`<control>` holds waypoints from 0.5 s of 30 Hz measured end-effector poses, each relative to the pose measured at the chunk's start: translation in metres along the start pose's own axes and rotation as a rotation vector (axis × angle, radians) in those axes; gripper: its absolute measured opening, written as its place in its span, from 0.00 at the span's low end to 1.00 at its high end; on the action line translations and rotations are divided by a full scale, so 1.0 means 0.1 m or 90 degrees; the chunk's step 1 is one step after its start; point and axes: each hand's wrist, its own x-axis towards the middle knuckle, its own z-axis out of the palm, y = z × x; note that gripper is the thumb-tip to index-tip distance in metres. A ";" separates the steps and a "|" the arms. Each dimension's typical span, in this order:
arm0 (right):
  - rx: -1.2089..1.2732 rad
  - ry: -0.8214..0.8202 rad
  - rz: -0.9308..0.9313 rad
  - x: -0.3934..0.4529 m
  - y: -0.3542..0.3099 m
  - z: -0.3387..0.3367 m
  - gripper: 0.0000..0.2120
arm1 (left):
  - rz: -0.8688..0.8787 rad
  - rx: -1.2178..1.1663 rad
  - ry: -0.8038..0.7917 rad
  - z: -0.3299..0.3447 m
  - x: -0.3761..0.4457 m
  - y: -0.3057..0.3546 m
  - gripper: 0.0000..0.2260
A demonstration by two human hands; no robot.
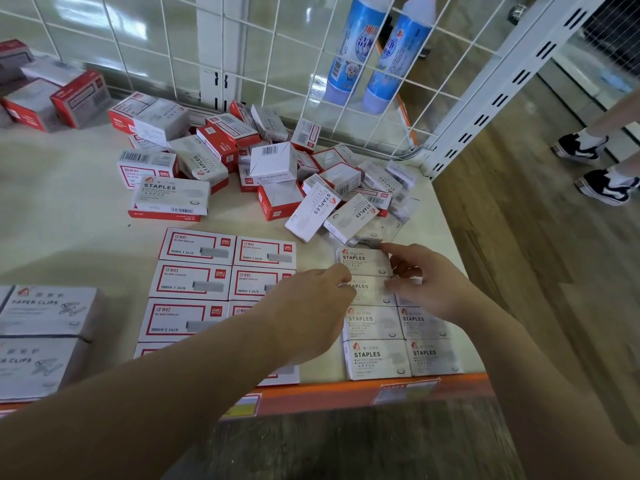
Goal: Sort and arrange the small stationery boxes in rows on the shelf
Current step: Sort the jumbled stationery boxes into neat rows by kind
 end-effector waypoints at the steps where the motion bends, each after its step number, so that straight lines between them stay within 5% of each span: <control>1: -0.004 -0.001 -0.002 0.00 0.00 0.00 0.25 | -0.001 -0.001 -0.001 0.00 0.00 0.00 0.17; 15: -0.025 0.002 -0.008 -0.04 -0.06 0.01 0.23 | -0.009 -0.038 0.001 -0.04 0.01 0.02 0.16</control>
